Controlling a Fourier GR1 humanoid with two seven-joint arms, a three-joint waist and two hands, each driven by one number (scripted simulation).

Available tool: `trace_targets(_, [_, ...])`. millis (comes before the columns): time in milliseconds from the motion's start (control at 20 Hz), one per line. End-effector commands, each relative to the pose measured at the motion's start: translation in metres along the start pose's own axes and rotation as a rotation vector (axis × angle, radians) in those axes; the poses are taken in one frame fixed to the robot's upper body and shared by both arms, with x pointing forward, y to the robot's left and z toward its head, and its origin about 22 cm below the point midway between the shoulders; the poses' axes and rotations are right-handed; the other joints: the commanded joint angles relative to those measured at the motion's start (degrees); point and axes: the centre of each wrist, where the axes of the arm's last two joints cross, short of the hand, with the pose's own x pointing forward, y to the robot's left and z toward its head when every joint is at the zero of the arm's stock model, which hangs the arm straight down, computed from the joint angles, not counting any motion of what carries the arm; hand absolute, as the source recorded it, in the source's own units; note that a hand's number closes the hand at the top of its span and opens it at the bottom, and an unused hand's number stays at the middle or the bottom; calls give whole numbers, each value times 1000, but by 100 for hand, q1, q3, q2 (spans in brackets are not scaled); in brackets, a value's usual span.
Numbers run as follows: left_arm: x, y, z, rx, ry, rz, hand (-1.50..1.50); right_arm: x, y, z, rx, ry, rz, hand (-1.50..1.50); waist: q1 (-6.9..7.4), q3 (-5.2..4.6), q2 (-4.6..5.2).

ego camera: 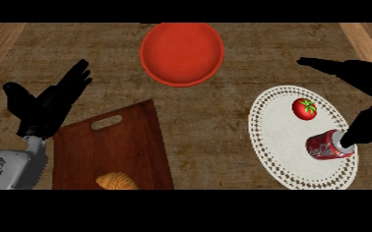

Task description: Pick the tomato from the placemat and place it in the bowl

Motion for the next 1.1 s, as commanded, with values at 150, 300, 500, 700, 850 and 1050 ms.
trace_targets(150, [-6, -12, -7, 12, 19, 13, 0, -3, 9, -5, 27, 56, 58, -150, -26, 1, 0])
trace_targets(300, [10, -7, -7, 6, 24, 2, 0, -15, 10, -1, 51, 85, 66, -150, -27, 1, -1])
trace_targets(500, [-4, 0, -15, 3, 4, 1, 0, 4, 19, -27, 26, 88, 72, -150, -19, 0, 8])
trace_targets(700, [0, 5, 0, 12, -10, 14, 0, -15, 27, -39, 27, 87, 56, -150, 9, 2, 4])
trace_targets(850, [9, -12, 3, 8, -2, 5, 0, -3, 30, -49, 38, 122, 57, -150, 13, 2, 2])
trace_targets(1050, [16, -4, -6, 2, -11, 14, 0, -34, 32, -59, 53, 128, 41, -150, 24, 3, 13])
